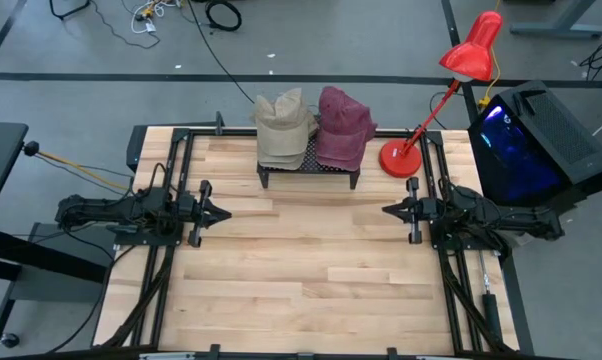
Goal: Pick & Place hat
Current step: Return to Home Position
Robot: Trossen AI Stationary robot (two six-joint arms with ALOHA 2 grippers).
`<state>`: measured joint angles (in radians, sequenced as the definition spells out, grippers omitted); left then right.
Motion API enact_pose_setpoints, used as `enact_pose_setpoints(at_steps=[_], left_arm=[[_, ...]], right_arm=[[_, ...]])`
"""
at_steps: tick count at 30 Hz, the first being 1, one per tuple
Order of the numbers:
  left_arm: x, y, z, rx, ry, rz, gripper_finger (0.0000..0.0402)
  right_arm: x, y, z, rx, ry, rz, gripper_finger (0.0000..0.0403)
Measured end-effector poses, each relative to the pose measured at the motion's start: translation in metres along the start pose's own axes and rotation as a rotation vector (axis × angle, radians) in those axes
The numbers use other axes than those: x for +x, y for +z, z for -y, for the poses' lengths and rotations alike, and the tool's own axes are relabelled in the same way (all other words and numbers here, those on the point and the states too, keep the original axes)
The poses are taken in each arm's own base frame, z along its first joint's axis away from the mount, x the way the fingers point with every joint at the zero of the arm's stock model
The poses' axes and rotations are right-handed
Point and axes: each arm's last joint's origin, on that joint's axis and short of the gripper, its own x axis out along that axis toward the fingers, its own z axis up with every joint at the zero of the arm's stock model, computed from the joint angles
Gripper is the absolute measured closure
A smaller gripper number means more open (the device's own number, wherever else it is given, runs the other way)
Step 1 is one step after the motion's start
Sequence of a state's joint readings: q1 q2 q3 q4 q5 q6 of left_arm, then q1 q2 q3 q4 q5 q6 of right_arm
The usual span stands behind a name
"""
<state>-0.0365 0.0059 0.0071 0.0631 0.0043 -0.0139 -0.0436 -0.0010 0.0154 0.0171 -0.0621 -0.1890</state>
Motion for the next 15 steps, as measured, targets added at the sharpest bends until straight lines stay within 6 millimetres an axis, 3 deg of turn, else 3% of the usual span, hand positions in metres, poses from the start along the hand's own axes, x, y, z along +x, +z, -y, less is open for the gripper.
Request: enact_pose_setpoints(at_steps=[15], left_arm=[[0.0000,0.0000,0.0000,0.000,0.000,0.000,0.0372]], right_arm=[[0.0001,0.0006,-0.0030,0.005,0.031,0.006,0.0394]])
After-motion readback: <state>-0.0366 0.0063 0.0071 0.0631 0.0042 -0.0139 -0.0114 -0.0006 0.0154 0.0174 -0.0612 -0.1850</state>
